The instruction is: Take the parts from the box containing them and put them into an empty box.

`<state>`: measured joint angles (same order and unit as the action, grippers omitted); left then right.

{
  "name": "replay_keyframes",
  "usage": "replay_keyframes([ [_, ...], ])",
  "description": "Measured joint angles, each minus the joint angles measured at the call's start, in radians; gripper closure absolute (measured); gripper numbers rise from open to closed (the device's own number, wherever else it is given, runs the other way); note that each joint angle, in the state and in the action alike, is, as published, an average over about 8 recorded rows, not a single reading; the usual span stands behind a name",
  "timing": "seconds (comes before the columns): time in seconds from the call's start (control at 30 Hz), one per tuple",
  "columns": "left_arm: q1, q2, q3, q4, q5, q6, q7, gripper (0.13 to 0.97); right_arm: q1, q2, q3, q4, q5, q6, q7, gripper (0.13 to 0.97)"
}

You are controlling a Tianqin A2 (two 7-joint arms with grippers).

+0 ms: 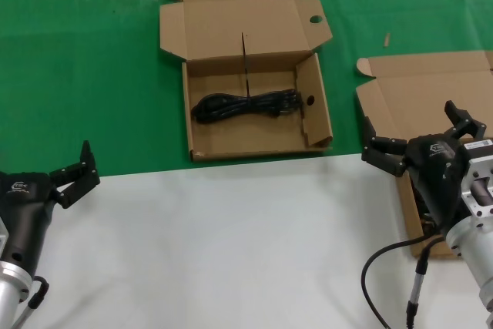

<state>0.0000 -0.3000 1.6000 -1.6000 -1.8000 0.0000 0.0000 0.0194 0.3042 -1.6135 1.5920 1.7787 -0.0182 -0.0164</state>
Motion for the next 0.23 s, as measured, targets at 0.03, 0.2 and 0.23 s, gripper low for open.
replay_keyframes([
  [0.03, 0.0, 0.0, 0.0, 0.0, 0.0, 0.0, 0.0, 0.132, 0.0, 0.0, 0.0, 0.0, 0.0, 0.0, 0.0, 0.129],
  [0.2, 0.0, 0.0, 0.0, 0.0, 0.0, 0.0, 0.0, 0.132, 0.0, 0.0, 0.0, 0.0, 0.0, 0.0, 0.0, 0.129],
  [0.23, 0.0, 0.0, 0.0, 0.0, 0.0, 0.0, 0.0, 0.132, 0.0, 0.0, 0.0, 0.0, 0.0, 0.0, 0.0, 0.129],
])
